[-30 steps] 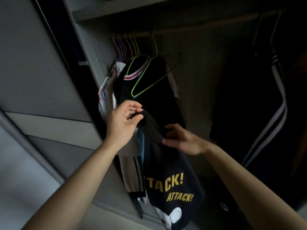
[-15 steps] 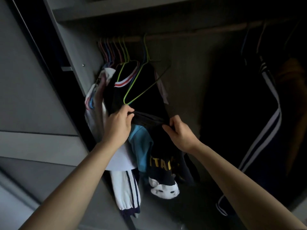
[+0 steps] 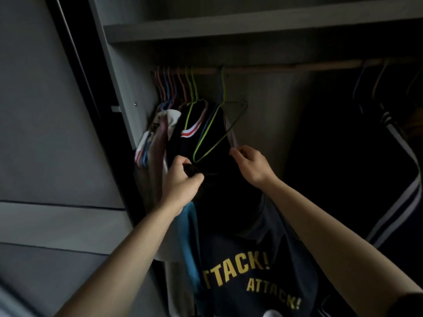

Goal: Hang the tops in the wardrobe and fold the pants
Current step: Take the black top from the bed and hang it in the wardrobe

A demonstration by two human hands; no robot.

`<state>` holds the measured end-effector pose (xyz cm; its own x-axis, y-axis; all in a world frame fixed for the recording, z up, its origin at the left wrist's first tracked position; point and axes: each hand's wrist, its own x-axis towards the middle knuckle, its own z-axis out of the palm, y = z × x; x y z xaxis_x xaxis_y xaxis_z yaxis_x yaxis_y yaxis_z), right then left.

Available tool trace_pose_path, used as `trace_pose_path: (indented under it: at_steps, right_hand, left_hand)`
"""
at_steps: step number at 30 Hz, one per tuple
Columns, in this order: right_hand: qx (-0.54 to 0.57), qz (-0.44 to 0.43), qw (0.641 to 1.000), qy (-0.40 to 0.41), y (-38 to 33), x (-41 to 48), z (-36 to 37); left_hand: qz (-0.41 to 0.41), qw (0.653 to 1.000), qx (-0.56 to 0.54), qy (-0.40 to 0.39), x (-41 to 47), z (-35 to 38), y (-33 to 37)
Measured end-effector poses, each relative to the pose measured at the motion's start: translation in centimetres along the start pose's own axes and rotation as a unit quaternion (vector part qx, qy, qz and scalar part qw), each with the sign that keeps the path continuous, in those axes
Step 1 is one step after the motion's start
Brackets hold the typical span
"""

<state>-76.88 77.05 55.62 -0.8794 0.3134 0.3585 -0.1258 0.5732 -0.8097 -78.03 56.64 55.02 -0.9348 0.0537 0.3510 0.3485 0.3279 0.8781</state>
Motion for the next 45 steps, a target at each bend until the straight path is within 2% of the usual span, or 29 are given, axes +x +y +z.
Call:
trace_pose_path:
  at_steps: [3,8,10,13,18,21,23,26,30,33,37,39,41,45]
  right_hand:
    - [-0.053,0.010,0.999,-0.007,-1.6,2.5,2.0]
    - [-0.049,0.053,0.997,-0.030,-4.9,5.9,5.2]
    - [-0.083,0.048,0.995,-0.031,-5.4,6.8,6.1]
    - [-0.127,0.032,0.991,0.028,-5.6,7.2,6.3]
    - [-0.113,0.009,0.978,0.175,-5.6,5.7,5.6]
    - [-0.098,-0.029,0.967,0.234,-5.1,4.1,4.6]
    - [-0.078,-0.039,0.962,0.260,-4.0,2.2,3.7]
    - [-0.083,-0.034,0.958,0.273,-1.0,-2.2,2.6]
    - [-0.139,-0.001,0.956,0.260,4.1,-10.1,0.9]
    - [-0.173,0.015,0.952,0.252,7.2,-16.1,-0.8]
    - [-0.186,0.056,0.921,0.337,9.4,-23.1,-3.4]
    - [-0.197,0.061,0.905,0.372,10.4,-27.1,-4.4]
    - [-0.182,0.074,0.900,0.388,11.3,-31.0,-5.2]
    - [-0.058,0.126,0.895,0.423,11.0,-35.2,-7.5]
  left_hand:
    - [0.057,0.998,-0.021,-0.005,0.9,-1.3,0.3]
    - [0.157,0.986,-0.008,0.050,1.7,-3.0,0.5]
    - [0.179,0.983,-0.004,0.036,1.6,-3.3,-0.2]
    - [0.199,0.980,-0.019,0.012,1.6,-3.1,-1.1]
    - [0.203,0.979,-0.025,-0.022,2.3,-2.7,-1.1]
    - [0.230,0.972,-0.020,-0.044,1.9,-1.9,-1.2]
    - [0.247,0.966,-0.037,-0.061,1.4,-0.8,-1.4]
    - [0.220,0.968,-0.070,-0.098,0.5,1.4,-2.0]
    - [0.180,0.968,-0.074,-0.160,-1.4,5.6,-3.5]
    - [0.186,0.959,-0.048,-0.207,-3.6,9.0,-4.2]
    - [0.185,0.960,0.038,-0.206,-7.1,13.1,-4.4]
    - [0.164,0.959,0.040,-0.226,-8.9,14.6,-4.2]
    - [0.150,0.956,0.027,-0.252,-10.6,15.7,-3.7]
    - [0.131,0.954,0.012,-0.269,-13.3,17.1,-2.2]
